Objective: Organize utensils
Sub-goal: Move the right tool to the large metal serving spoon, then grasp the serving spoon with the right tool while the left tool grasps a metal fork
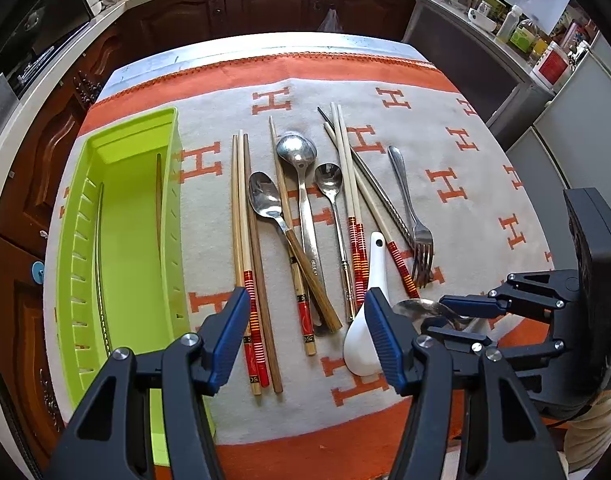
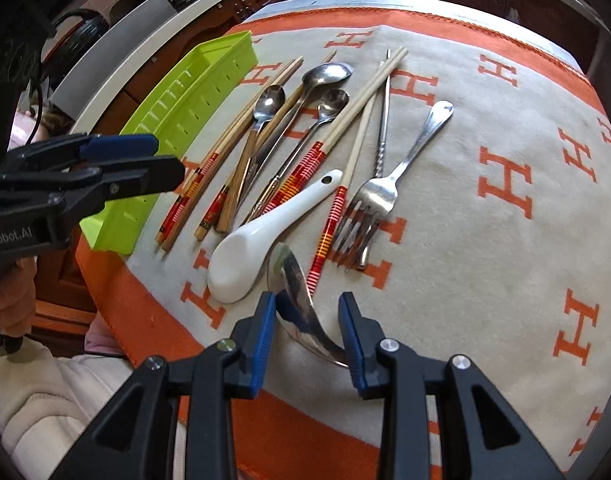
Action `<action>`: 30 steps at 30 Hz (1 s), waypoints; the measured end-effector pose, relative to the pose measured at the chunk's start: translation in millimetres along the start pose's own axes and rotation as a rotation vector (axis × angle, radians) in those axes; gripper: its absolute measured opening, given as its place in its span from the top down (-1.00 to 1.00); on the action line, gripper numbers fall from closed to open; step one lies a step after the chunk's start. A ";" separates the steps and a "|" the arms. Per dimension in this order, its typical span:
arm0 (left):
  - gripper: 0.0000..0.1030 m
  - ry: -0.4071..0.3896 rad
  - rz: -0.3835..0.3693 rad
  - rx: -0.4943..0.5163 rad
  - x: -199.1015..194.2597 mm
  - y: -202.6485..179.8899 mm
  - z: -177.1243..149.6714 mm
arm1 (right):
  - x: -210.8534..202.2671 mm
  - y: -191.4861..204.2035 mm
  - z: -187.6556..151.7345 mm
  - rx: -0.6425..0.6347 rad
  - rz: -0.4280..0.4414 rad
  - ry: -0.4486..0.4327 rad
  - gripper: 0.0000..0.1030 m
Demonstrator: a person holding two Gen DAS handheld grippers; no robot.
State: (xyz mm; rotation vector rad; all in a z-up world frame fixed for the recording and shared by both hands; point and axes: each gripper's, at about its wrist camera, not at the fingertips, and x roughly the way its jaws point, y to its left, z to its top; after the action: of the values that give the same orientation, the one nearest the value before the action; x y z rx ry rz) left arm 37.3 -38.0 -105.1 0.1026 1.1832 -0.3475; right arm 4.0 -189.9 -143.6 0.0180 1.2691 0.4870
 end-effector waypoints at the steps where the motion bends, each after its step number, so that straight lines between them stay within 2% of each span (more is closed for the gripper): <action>1: -0.11 -0.002 -0.002 0.000 -0.6 -0.3 0.3 | -0.4 3.4 -2.1 -0.020 -0.005 -0.003 0.54; 2: -0.11 -0.004 -0.004 0.000 -0.9 -0.6 0.7 | -1.6 7.0 -3.2 -0.038 -0.005 -0.006 0.72; 3: -0.11 -0.005 -0.006 0.001 -1.2 -1.0 1.3 | -3.3 9.8 -4.1 -0.047 -0.008 -0.013 0.82; 5: -0.11 -0.006 -0.013 0.003 -1.1 -2.3 3.1 | -6.1 11.2 -4.8 -0.039 -0.002 -0.029 0.92; 12: -0.11 -0.020 -0.071 0.020 0.4 -15.9 20.0 | -33.8 -11.9 -5.1 0.119 0.083 -0.150 0.92; 17: -0.11 -0.036 -0.120 0.026 0.9 -29.0 42.6 | -50.3 -26.8 -9.8 0.194 0.205 -0.206 0.92; 21: -0.11 -0.021 -0.174 0.034 9.4 -41.7 58.8 | -47.0 -20.4 -13.5 0.186 0.199 -0.197 0.92; 27: -0.10 0.092 -0.260 0.013 45.9 -55.9 65.0 | -46.6 -40.9 -19.5 0.279 0.167 -0.208 0.92; 30: 0.10 0.145 -0.302 -0.012 62.8 -58.3 62.9 | -44.8 -60.5 -23.9 0.363 0.148 -0.211 0.92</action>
State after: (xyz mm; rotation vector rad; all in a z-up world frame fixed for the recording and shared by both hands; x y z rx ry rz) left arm 95.4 -122.5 -132.9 -0.0637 1.3470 -0.6063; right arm -6.7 -266.4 -127.1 0.4599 1.1376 0.3647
